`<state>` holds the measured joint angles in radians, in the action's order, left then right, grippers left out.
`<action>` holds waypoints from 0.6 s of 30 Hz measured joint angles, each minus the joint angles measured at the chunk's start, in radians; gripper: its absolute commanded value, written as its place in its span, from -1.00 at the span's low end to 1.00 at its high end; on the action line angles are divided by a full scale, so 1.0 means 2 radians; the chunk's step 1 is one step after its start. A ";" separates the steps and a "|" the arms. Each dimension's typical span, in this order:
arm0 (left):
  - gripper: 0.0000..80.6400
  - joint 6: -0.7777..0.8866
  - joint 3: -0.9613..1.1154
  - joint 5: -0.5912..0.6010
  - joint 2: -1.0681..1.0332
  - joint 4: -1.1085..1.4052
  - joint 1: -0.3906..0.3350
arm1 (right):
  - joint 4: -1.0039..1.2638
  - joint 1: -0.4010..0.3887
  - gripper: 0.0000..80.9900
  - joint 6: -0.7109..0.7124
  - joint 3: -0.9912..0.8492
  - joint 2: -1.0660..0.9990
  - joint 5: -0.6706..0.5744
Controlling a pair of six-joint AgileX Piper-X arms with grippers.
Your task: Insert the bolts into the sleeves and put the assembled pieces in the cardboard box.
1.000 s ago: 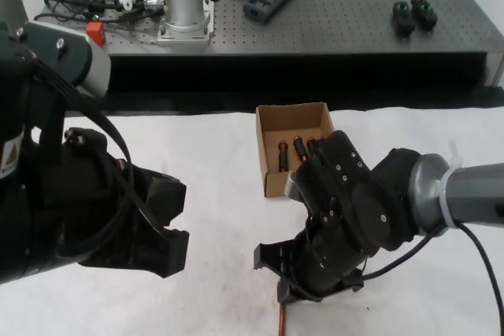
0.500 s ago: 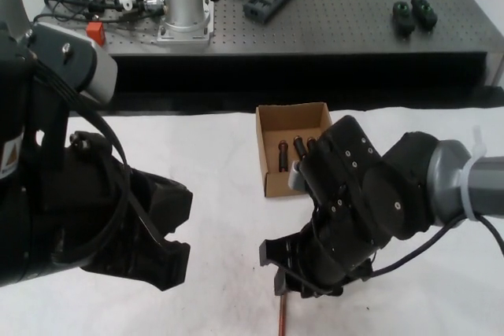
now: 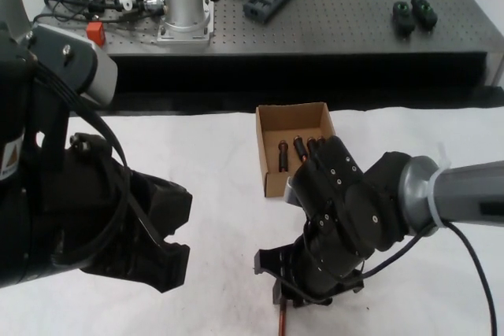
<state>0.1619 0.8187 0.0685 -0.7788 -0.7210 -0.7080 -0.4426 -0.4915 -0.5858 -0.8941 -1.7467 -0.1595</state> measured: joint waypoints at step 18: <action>-0.98 0.000 0.000 0.000 0.000 0.000 0.000 | 0.020 0.000 -0.95 -0.004 -0.004 -0.013 -0.013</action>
<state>0.1619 0.8187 0.0685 -0.7788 -0.7210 -0.7080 -0.4022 -0.4915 -0.5940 -0.9024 -1.7734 -0.1849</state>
